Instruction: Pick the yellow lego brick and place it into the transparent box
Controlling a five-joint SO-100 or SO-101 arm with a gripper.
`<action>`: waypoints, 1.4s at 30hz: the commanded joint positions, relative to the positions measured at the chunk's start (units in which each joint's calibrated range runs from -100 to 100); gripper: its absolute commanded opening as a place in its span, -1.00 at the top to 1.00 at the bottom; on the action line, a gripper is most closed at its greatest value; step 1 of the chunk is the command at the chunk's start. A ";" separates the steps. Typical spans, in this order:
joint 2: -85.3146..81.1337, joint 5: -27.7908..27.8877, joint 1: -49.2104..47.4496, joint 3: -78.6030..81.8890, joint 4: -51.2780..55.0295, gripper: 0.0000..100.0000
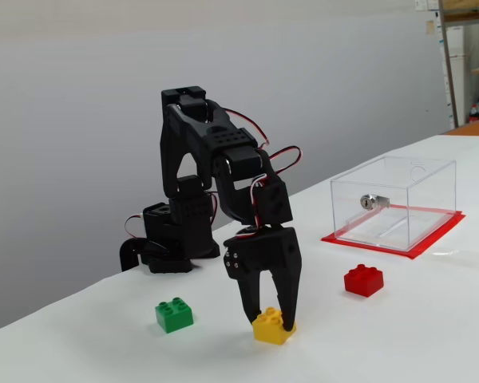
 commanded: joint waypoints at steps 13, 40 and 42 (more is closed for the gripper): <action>-1.39 0.39 0.03 -0.68 0.04 0.83; -35.76 15.21 -22.07 -19.58 0.12 0.84; -38.13 15.27 -25.92 -19.22 0.12 0.84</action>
